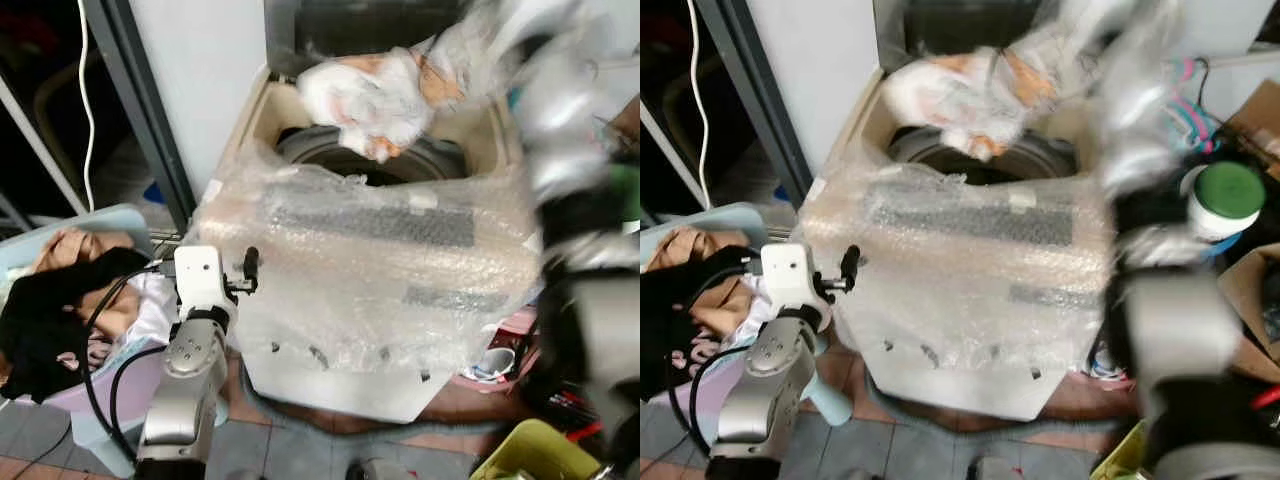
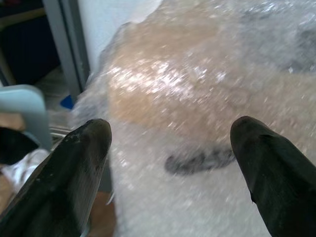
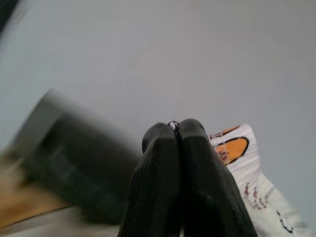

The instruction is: Clothes washing

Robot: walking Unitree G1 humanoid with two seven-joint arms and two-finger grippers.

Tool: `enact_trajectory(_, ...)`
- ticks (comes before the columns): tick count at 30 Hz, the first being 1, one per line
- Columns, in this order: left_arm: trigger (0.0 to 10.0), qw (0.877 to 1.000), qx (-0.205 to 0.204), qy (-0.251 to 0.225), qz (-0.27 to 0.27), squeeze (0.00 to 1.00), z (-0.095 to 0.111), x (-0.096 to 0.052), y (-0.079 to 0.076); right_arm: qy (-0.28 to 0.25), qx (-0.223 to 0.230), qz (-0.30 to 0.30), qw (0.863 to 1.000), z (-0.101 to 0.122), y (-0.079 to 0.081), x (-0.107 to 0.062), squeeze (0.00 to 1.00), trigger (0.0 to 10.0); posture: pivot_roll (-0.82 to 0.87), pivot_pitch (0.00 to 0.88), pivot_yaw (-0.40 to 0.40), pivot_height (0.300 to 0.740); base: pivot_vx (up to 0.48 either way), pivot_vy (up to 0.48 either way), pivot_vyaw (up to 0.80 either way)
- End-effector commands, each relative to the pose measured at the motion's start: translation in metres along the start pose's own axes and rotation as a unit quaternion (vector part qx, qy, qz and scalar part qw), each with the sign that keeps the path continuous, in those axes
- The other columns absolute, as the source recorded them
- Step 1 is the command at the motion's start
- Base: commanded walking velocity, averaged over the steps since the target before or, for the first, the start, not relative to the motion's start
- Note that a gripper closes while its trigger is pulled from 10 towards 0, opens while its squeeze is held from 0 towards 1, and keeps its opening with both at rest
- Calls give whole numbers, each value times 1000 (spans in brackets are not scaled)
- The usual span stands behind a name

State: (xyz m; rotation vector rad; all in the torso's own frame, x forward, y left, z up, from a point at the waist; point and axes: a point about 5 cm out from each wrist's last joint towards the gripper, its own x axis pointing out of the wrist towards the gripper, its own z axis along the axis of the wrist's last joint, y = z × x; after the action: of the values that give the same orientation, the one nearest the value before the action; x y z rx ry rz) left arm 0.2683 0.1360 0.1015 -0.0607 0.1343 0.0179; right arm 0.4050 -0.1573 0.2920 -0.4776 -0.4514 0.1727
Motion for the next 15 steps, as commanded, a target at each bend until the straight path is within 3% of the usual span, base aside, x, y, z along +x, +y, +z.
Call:
enact_trajectory(1,10000,1000,-1,5,9,0,-1,-2,3,35,15,25,999,-15,10,-5,0,10000,-40,0,29,740,0,0,0)
enact_trajectory(2,10000,1000,-1,6,10,0,-1,-3,3,52,46,49,996,-30,24,-18,0,10000,-41,0,31,740,0,0,0)
enact_trajectory(4,10000,1000,-1,7,9,0,-2,-3,4,55,85,76,992,-36,34,-29,0,10000,-44,0,34,740,0,0,0)
enact_trajectory(5,10000,1000,1,9,5,0,-2,-2,3,50,115,85,988,-37,36,-35,757,10000,-48,0,36,740,0,0,0)
enact_trajectory(6,10000,1000,2,11,3,0,-2,-2,2,52,134,85,986,-38,36,-37,1000,10000,-50,0,37,740,0,0,0)
enact_trajectory(8,10000,1000,5,14,5,0,-3,-1,2,48,162,82,982,-37,35,-40,1000,10000,-52,0,37,740,0,0,0)
enact_trajectory(12,10000,1000,10,19,21,0,-3,1,2,31,164,94,981,-30,40,-46,1000,10000,-50,0,37,740,0,0,0)
enact_trajectory(15,10000,999,11,16,37,0,-2,0,6,45,171,104,979,-35,56,-63,1000,10000,-43,0,33,740,0,0,0)
